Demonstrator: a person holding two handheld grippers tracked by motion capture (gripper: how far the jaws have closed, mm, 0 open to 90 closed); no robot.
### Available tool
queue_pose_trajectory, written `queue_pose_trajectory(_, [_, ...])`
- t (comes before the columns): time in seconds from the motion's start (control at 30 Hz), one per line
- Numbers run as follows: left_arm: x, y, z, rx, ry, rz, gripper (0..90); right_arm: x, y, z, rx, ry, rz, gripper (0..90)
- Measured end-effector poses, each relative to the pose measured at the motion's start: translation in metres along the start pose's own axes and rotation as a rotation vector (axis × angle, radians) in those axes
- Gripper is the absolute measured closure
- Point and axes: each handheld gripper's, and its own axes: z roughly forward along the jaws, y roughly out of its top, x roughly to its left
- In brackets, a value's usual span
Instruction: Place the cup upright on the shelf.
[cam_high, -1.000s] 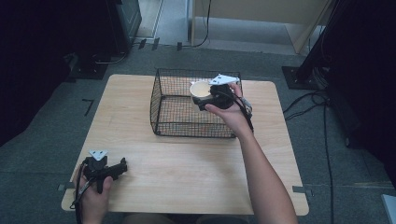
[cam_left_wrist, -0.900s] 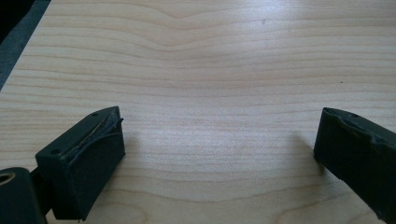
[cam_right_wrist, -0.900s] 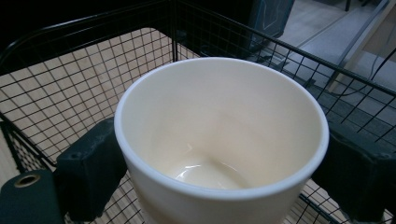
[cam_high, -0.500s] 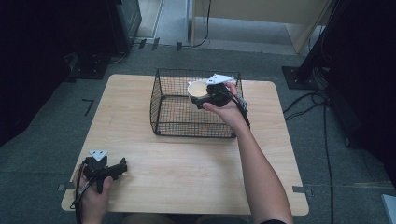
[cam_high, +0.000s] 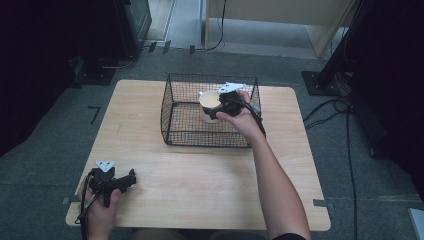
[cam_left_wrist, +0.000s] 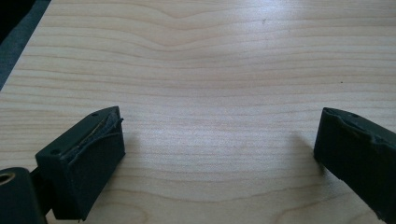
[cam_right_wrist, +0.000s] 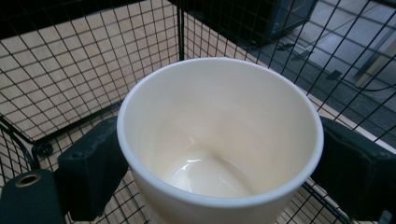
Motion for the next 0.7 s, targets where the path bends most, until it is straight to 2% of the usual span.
queue_pose_trajectory(0.07, [0.0,0.0,0.0,0.0,0.0,0.0,1.8,0.001,0.0,0.002,0.023,0.004,-0.013,10.0])
queue_pose_trajectory(0.23, [0.0,0.0,0.0,0.0,0.0,0.0,1.9,0.002,-0.001,0.005,0.033,0.007,-0.008,10.0])
queue_pose_trajectory(0.33, [0.0,0.0,0.0,0.0,0.0,0.0,1.9,0.002,-0.003,0.008,0.051,-0.025,-0.012,10.1])
queue_pose_trajectory(0.6, [0.0,0.0,0.0,0.0,0.0,0.0,1.9,0.001,-0.007,0.011,0.091,-0.034,-0.015,10.1])
queue_pose_trajectory(0.7, [0.0,0.0,0.0,0.0,0.0,0.0,1.9,0.003,-0.008,0.012,0.101,-0.077,-0.029,9.4])
